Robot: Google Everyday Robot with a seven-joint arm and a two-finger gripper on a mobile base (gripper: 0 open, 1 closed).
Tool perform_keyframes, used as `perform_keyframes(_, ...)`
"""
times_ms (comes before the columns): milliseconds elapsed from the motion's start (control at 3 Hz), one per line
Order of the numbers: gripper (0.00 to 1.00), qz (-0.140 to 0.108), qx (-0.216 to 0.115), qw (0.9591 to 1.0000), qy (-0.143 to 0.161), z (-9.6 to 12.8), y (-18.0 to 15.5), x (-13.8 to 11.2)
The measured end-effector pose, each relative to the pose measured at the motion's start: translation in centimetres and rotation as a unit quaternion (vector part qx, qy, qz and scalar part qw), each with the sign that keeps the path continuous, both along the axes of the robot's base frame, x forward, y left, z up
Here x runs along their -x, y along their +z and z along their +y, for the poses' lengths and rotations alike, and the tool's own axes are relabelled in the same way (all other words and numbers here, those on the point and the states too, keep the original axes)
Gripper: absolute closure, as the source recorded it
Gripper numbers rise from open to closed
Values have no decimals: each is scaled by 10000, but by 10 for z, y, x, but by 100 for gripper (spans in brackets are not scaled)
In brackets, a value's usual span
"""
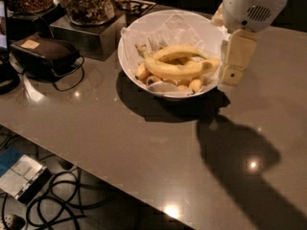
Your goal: Pick banana from white bowl
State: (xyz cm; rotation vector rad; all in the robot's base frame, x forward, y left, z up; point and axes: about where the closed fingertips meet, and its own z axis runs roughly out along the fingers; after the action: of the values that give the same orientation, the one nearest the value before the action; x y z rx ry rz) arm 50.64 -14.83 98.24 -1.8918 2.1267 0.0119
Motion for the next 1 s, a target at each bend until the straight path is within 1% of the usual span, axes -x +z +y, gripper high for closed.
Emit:
perform_keyframes(333,9,157,-141,9998,24,10,-5,-21)
perform_keyframes(667,24,281,-221,9994,45,18,-12,-39)
perform_keyframes(1000,24,385,-286,9988,54,25,-20,-50)
